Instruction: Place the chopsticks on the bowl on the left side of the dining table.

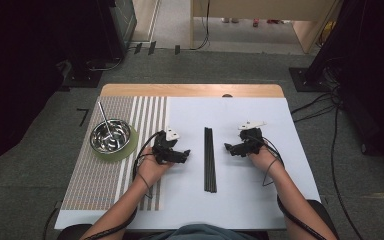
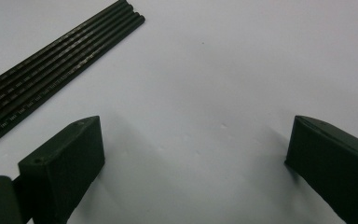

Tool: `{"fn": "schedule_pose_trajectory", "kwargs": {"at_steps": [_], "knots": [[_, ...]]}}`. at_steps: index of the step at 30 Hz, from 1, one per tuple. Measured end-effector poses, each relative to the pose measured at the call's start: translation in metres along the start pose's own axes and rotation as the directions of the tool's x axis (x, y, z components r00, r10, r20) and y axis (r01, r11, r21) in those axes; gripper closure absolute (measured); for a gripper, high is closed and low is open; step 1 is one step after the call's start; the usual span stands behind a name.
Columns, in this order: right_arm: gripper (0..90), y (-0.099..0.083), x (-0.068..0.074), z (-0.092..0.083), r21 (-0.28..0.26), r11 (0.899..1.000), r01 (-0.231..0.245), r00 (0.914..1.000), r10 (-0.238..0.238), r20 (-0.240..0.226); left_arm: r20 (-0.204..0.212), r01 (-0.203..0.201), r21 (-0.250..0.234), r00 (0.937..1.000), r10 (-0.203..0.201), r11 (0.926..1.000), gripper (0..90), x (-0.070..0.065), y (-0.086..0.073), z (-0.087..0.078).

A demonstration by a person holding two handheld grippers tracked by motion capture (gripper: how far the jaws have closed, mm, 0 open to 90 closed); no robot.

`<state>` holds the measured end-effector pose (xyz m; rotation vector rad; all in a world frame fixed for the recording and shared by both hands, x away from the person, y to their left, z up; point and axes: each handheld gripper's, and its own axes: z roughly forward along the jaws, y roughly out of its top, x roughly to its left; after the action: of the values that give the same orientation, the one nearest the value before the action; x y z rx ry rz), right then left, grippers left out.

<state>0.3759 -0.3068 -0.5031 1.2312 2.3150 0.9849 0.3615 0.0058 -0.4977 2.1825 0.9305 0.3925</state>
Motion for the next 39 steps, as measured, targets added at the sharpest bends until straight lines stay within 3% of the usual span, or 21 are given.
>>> {"fn": "schedule_pose_trajectory", "kwargs": {"at_steps": [30, 31, 32, 33, 39], "knots": [[2.0, 0.0014, 0.0012, 0.0016, 0.005, 1.0, -0.007, 0.9999, 0.007, 0.009, -0.019, 0.016, 0.0, 0.9997, -0.016, 0.9999, 16.3, -0.0026, 0.0, -0.0018], [2.0, 0.0014, 0.0012, 0.0016, 0.005, 1.0, -0.007, 0.9999, 0.007, 0.009, -0.019, 0.016, 0.0, 0.9997, -0.016, 0.9999, 19.4, -0.0026, 0.0, -0.0018], [2.0, 0.0015, 0.0012, 0.0017, 0.005, 1.0, -0.007, 0.9999, 0.007, 0.008, -0.013, 0.026, -0.019, 0.9996, -0.027, 0.9995, 28.7, -0.0031, -0.0008, -0.0047], [2.0, 0.0015, 0.0013, 0.0017, 0.005, 1.0, -0.007, 0.9999, 0.007, 0.009, -0.004, 0.035, -0.019, 0.9994, -0.035, 0.9992, 30.2, -0.0031, -0.001, -0.0048], [1.8, 0.0016, 0.0013, 0.0018, 0.005, 1.0, -0.007, 0.9999, 0.007, 0.01, -0.001, 0.045, -0.015, 0.999, -0.045, 0.9989, 29.2, -0.0066, 0.003, -0.0062]]}}
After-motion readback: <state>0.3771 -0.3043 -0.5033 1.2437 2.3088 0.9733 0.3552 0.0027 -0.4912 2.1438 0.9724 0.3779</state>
